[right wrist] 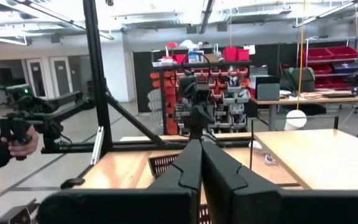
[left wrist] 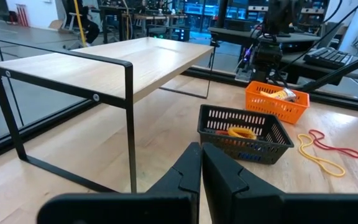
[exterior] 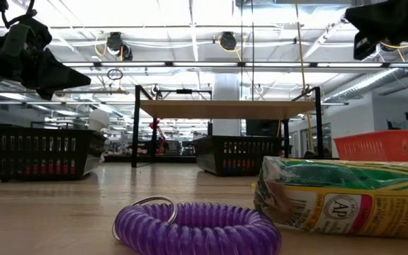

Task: Pick & Place Office Desk Supplies
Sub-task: Put the crayon box into the orange bin

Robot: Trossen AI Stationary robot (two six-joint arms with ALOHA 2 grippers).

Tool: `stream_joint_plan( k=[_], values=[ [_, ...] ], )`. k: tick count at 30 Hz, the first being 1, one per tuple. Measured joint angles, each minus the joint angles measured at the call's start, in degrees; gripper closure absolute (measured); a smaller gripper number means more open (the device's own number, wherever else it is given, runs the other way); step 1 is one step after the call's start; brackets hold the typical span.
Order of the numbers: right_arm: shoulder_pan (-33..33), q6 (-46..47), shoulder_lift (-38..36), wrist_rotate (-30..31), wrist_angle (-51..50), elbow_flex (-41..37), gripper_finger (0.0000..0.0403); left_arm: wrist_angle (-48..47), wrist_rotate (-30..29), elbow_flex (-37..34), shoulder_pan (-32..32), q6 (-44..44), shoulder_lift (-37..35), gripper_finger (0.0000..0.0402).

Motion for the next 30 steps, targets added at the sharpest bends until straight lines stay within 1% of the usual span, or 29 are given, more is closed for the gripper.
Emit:
stream_joint_plan(
  k=[16, 30],
  values=[
    [0.00, -0.25, -0.01, -0.34, 0.43, -8.08, 0.0403, -0.31, -0.01, 0.02, 0.01, -0.02, 0.00, 0.0385],
    [0.00, 0.39, -0.03, -0.41, 1.02, -9.63, 0.0403, -0.36, -0.03, 0.02, 0.00, -0.09, 0.02, 0.0385]
  ],
)
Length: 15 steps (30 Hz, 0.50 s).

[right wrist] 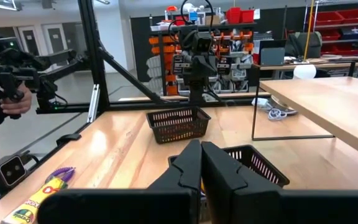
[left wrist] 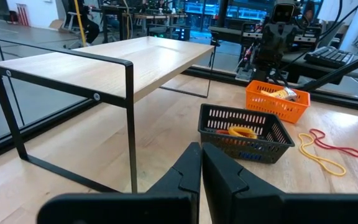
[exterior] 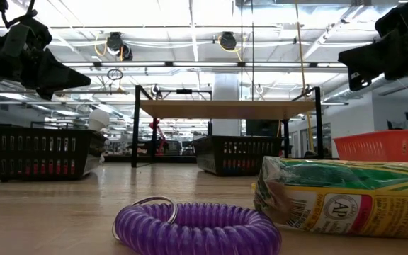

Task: Pick & Place Office Desk Supplies
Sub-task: Put the crayon box into the orange bin

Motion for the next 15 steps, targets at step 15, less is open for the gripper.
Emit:
stream_joint_plan(
  k=[15],
  values=[
    [4.80, 4.13, 15.29, 0.21, -0.84, 7.66, 0.0403, 0.00, -0.02, 0.00, 0.00, 0.00, 0.00, 0.0385]
  ],
)
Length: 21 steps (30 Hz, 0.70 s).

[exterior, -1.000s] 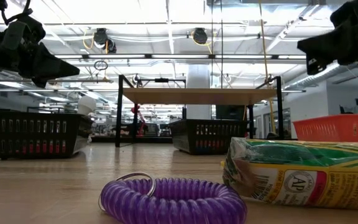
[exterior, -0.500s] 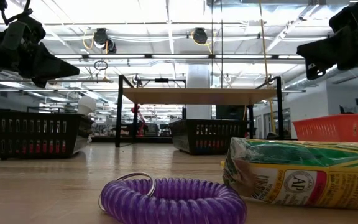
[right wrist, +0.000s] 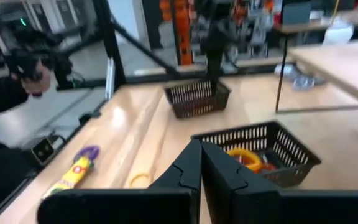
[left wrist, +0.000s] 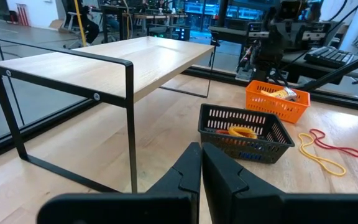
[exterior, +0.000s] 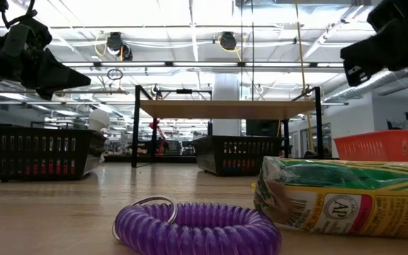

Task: Pick & Place Office Desk Supplies
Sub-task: Put the crayon box into the orange bin

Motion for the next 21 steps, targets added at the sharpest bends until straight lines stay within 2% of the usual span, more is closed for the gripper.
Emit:
stream_joint_plan(
  k=[6, 12, 16, 21],
  values=[
    [6.26, 2.60, 20.66, 2.10, -0.86, 11.62, 0.0400, -0.01, 0.04, 0.00, 0.00, 0.00, -0.02, 0.0385],
    [11.91, 7.62, 40.43, 3.11, -11.00, 26.76, 0.0374, -0.02, 0.04, 0.00, 0.00, 0.02, -0.02, 0.0385],
    [15.09, 10.45, 50.84, 2.87, -15.98, 35.26, 0.0353, -0.02, 0.04, 0.00, 0.01, 0.02, -0.01, 0.0385],
    [18.75, 15.37, 60.31, 1.02, -20.26, 44.09, 0.0321, -0.02, 0.02, 0.00, 0.00, 0.02, -0.02, 0.0385]
  ],
)
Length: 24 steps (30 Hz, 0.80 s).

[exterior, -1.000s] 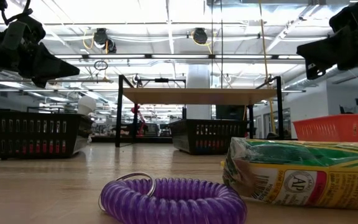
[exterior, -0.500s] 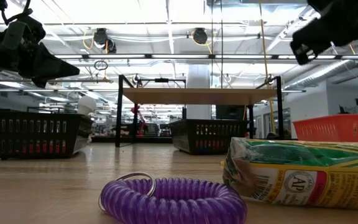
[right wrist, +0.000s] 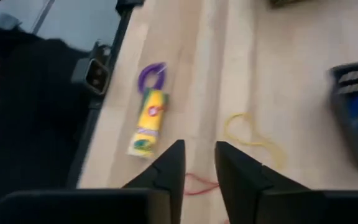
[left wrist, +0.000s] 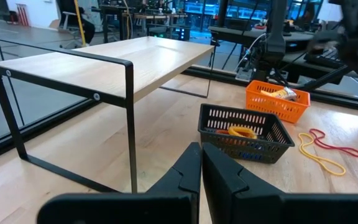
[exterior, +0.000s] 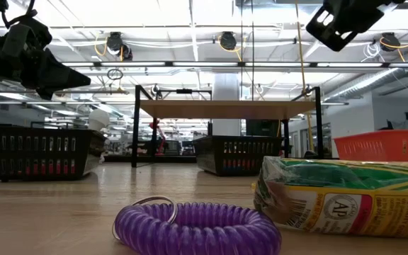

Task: Pick & Place Office Desk Supplies
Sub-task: Put the crayon box into the orange bin

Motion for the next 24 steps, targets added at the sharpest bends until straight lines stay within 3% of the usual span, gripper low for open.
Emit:
stream_joint_plan(
  k=[7, 16, 24],
  values=[
    [2.85, 4.73, 11.38, -4.48, 2.51, 6.24, 0.0243, 0.13, -0.09, -0.02, 0.02, 0.00, 0.02, 0.0385],
    [4.20, 9.71, 23.23, -8.56, 12.60, 6.97, 0.0138, 0.90, -0.09, -0.13, 0.02, -1.46, 0.02, 0.0385],
    [5.69, 9.13, 30.46, -7.57, 10.88, 13.70, 0.0109, 0.98, -0.04, -0.13, 0.02, -3.02, 0.02, 0.0385]
  ],
)
